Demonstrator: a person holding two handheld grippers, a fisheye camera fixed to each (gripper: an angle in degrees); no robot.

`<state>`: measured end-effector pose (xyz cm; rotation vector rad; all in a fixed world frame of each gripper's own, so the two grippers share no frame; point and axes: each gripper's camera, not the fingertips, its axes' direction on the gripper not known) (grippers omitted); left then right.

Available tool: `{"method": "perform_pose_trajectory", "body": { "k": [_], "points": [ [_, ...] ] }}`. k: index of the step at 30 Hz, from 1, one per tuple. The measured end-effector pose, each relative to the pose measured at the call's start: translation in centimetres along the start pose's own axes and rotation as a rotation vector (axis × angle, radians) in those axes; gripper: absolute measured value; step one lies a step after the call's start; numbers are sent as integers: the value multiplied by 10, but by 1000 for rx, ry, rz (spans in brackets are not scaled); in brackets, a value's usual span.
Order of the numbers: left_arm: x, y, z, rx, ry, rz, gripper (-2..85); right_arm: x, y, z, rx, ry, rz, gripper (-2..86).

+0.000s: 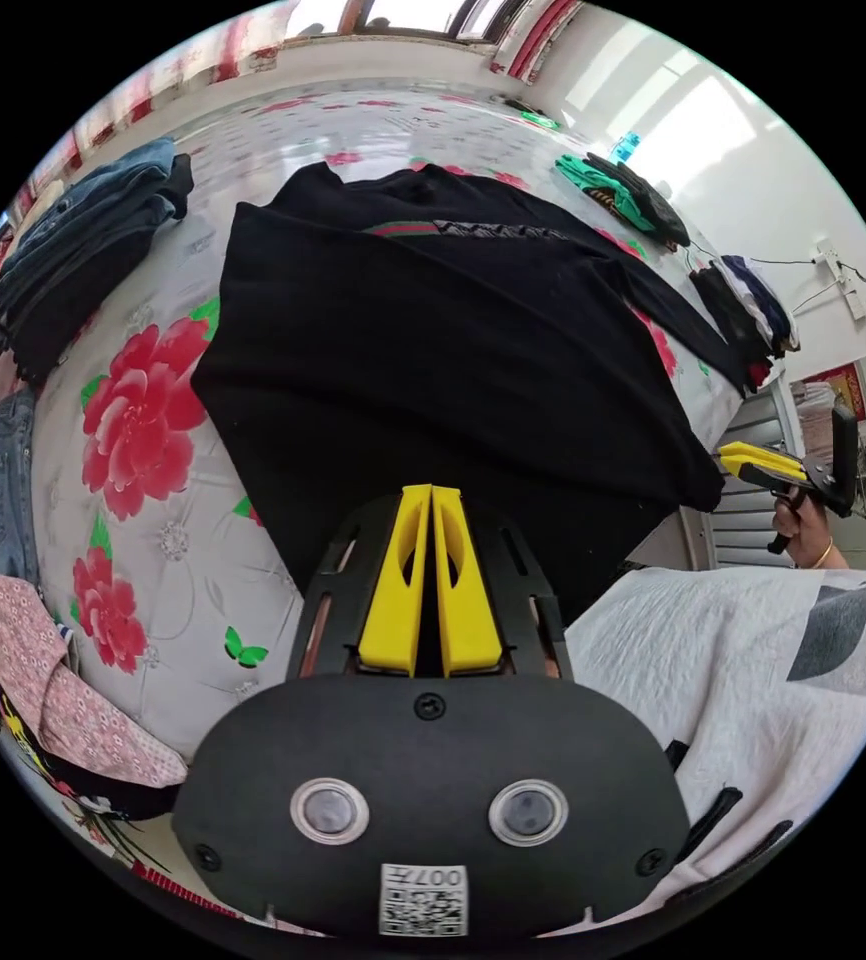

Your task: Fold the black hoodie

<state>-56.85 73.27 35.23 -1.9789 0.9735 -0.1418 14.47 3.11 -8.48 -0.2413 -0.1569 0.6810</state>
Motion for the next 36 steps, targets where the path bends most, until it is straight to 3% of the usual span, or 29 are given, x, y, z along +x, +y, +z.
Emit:
{"method": "perform_pose_trajectory", "body": {
  "k": [6,10,15,19,22,27,36],
  "points": [
    [-7,0,2,17,11,-37,-10,60,-8,-5,-16,-65,166,30],
    [6,5,18,-20,-5,-16,-10,56,-17,-11,-87,-78,84,11],
    [11,11,23,-15,-26,-19,-10,38,-9,-93,112,126,-62,5],
    [8,13,36,-42,-44,-70,-10,76,-12,-94,35,195,20,15],
    [8,14,38,-33,-50,-105,-10,124,-16,-104,-19,158,122,31],
    [9,25,49,-60,-73,-181,-10,242,1,-189,331,195,528,56],
    [13,59,57,-82,-90,-399,-10,418,67,-261,680,157,1192,75]
  ]
}}
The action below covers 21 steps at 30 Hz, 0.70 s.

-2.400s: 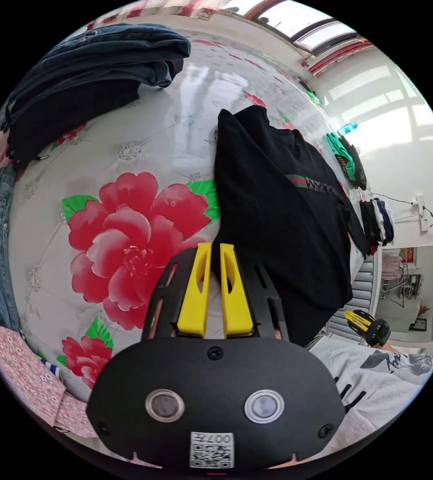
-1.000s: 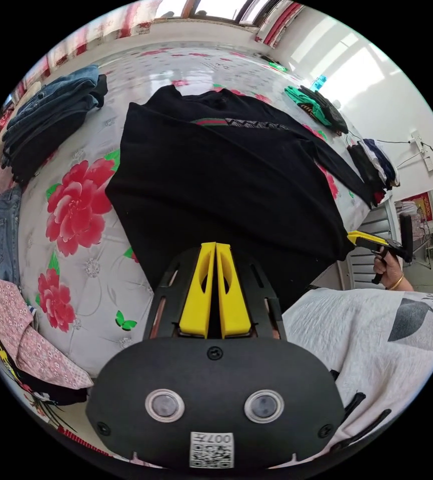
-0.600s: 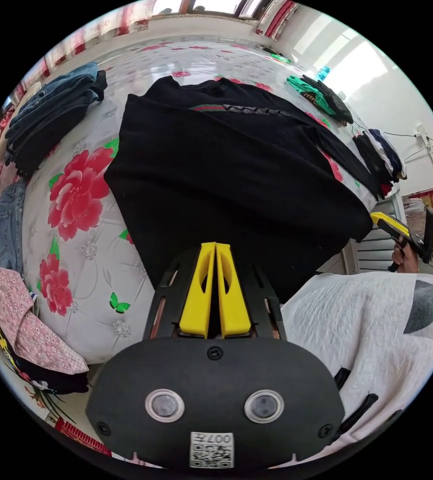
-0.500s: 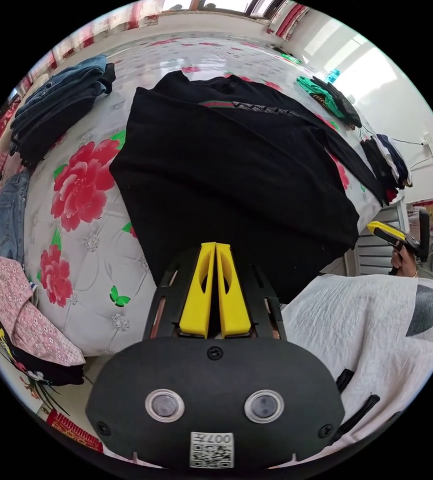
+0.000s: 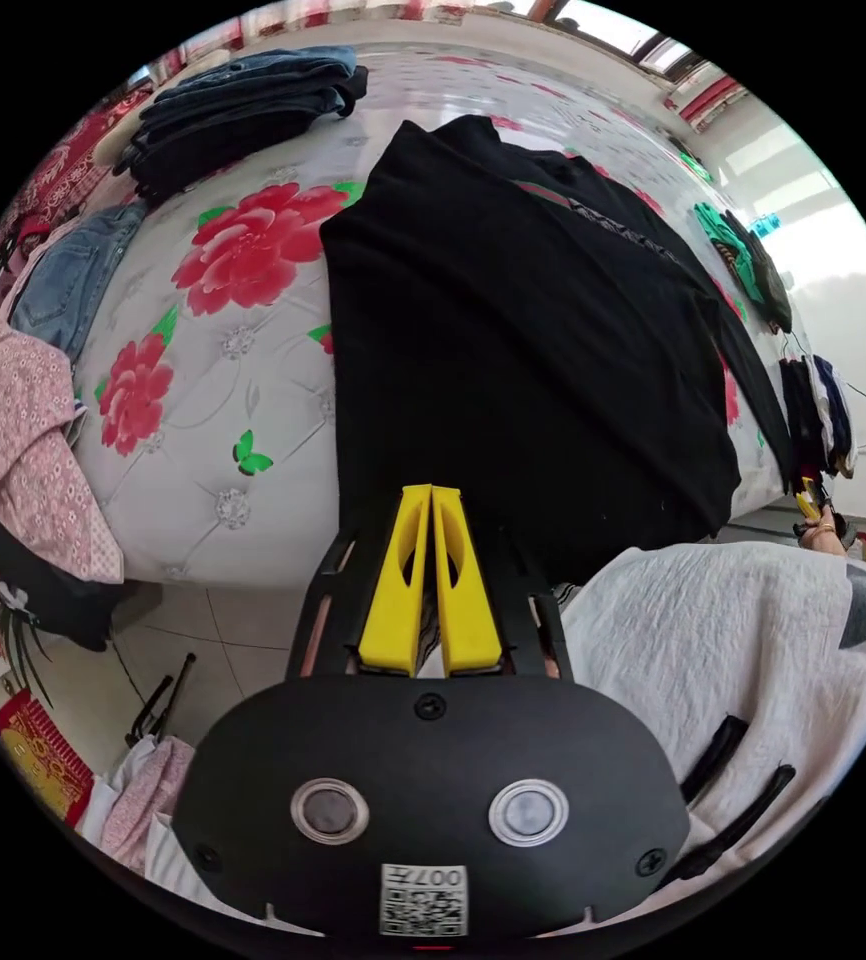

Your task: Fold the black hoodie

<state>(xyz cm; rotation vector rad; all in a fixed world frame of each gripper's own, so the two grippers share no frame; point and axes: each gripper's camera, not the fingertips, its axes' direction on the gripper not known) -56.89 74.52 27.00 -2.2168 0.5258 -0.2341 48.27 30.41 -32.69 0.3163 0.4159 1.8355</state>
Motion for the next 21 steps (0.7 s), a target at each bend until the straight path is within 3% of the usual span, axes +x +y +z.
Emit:
{"method": "perform_pose_trajectory", "body": {
  "k": [3,7,13,16,21],
  "points": [
    [1,13,0,2,-9,-57,-10,18,-21,14,-27,-43,69,62],
    [3,30,4,2,-12,-125,-10,4,-28,35,-112,-54,2,36],
    [4,48,16,-2,-2,-174,-10,-20,-15,44,-113,96,-66,5],
    [0,51,20,3,0,-184,-10,-27,-8,34,-114,38,-101,1],
    [-10,52,25,13,19,-190,-10,-87,16,-16,-24,-268,-277,-1]
  ]
}}
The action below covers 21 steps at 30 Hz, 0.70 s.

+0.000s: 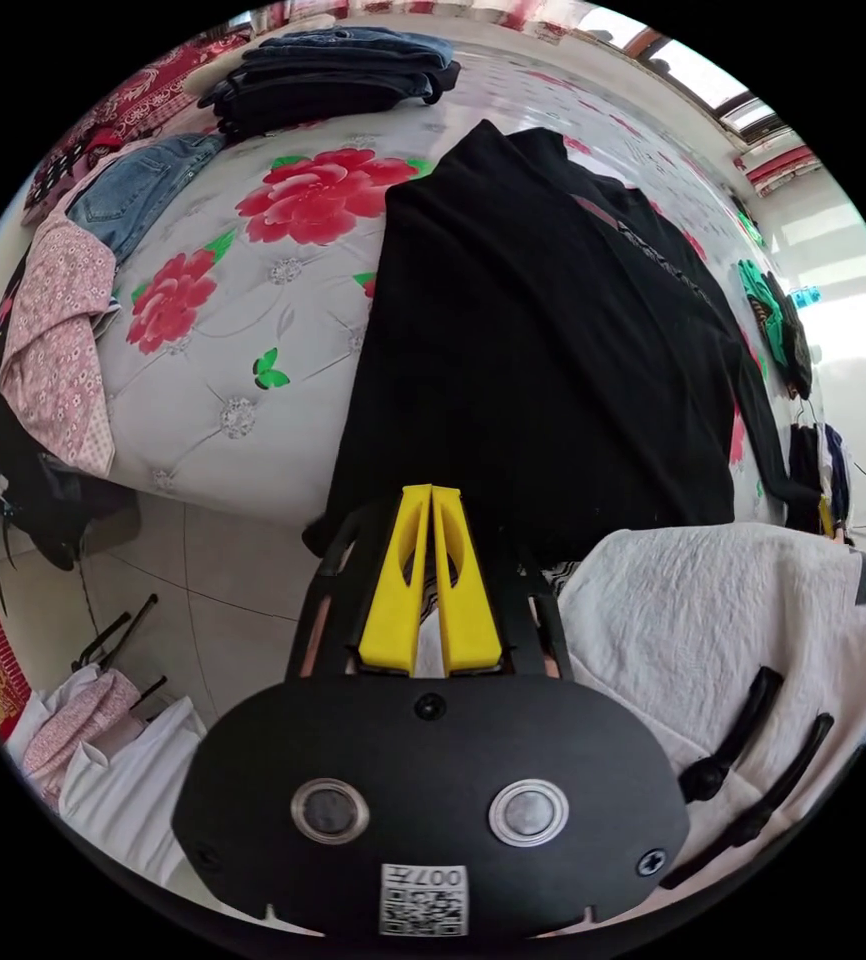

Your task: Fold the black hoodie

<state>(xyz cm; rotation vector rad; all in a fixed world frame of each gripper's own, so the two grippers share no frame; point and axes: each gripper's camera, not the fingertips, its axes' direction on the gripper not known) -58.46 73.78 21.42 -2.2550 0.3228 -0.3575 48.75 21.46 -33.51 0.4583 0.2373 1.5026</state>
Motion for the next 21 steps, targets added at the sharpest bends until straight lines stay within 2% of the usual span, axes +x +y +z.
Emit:
{"method": "perform_pose_trajectory", "body": {
  "k": [4,7,9,13,16,18,19,21],
  "points": [
    [-5,-7,4,12,18,34,-10,-97,7,-16,4,-225,-246,-2],
    [-10,-11,2,44,46,54,-10,-199,35,-31,-23,-391,-519,-2],
    [-15,-11,-2,72,72,61,-10,-282,79,-48,-45,-539,-743,-2],
    [-30,-4,-16,155,127,71,-10,-389,171,-71,-120,-778,-1051,-2],
    [-48,6,-22,200,169,69,-10,-459,270,-78,-255,-928,-1299,-2],
    [-62,14,-22,221,198,67,-9,-495,362,-65,-453,-1043,-1463,-2],
    [-72,20,-20,228,210,58,-9,-500,386,-59,-511,-1069,-1495,-1],
    [-90,30,-16,241,225,40,-9,-508,485,-22,-745,-1093,-1556,-1]
  ]
}}
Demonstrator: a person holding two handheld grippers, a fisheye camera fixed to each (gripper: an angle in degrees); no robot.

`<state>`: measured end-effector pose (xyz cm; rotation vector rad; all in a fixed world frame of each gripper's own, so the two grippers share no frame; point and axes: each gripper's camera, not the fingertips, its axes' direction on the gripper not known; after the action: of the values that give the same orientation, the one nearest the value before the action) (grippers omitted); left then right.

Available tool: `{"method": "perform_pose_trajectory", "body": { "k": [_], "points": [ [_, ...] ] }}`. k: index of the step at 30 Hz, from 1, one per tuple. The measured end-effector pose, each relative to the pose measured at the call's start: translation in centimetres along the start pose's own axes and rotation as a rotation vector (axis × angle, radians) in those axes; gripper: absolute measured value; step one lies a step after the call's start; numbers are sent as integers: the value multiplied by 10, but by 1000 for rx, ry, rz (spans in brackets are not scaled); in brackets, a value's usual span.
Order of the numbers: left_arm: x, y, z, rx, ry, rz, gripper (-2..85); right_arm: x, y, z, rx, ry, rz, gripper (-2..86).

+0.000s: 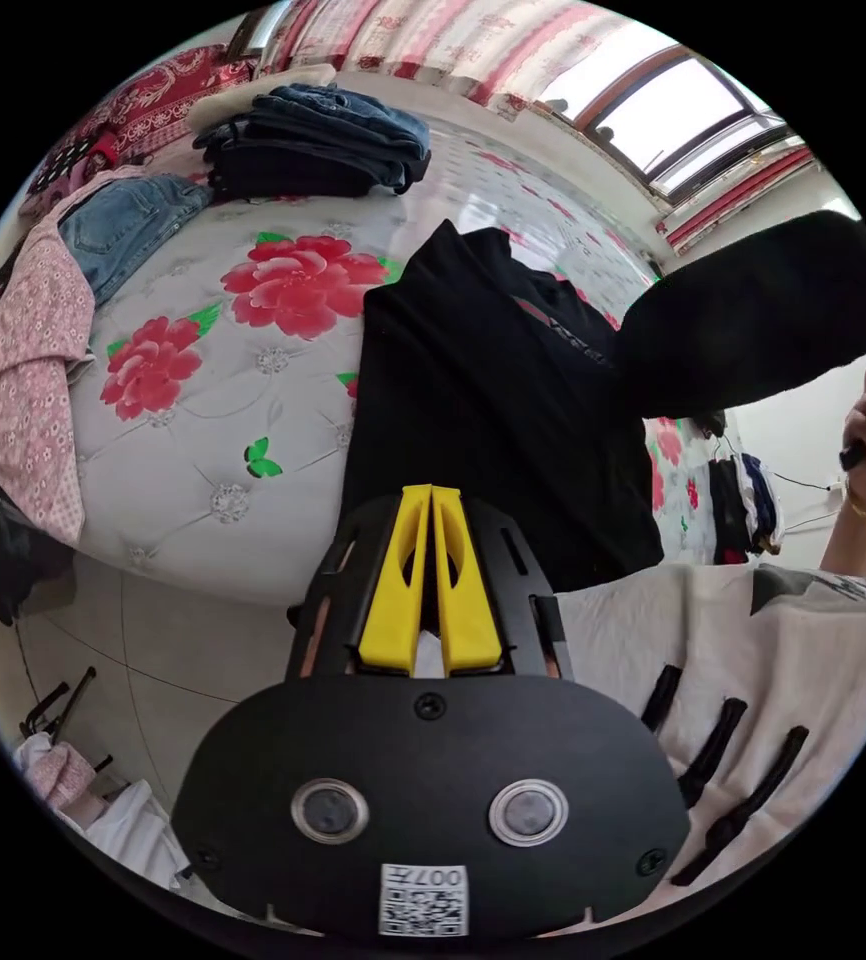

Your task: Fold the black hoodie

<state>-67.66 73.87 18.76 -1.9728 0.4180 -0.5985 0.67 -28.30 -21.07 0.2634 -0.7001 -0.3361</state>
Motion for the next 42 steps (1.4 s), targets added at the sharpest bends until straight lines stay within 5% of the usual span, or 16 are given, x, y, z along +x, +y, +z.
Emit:
{"method": "perform_pose_trajectory", "body": {
  "k": [6,9,14,19,29,37,42],
  "points": [
    [-57,40,-2,-3,63,-51,-2,7,54,248,-476,-87,143,-1],
    [-75,52,-2,-44,62,-46,13,14,67,288,-557,-119,185,1],
    [-87,54,-4,-73,69,8,49,44,86,254,-365,-21,302,9],
    [-84,42,-3,-90,97,46,61,60,141,232,-455,199,372,18],
    [-76,42,-7,-34,206,-27,82,166,260,170,-604,952,654,15],
    [-72,28,22,-99,43,-329,-3,235,292,186,-650,823,582,19],
    [-38,40,-3,-8,-60,-273,-9,275,317,155,-658,743,541,5]
  ]
}}
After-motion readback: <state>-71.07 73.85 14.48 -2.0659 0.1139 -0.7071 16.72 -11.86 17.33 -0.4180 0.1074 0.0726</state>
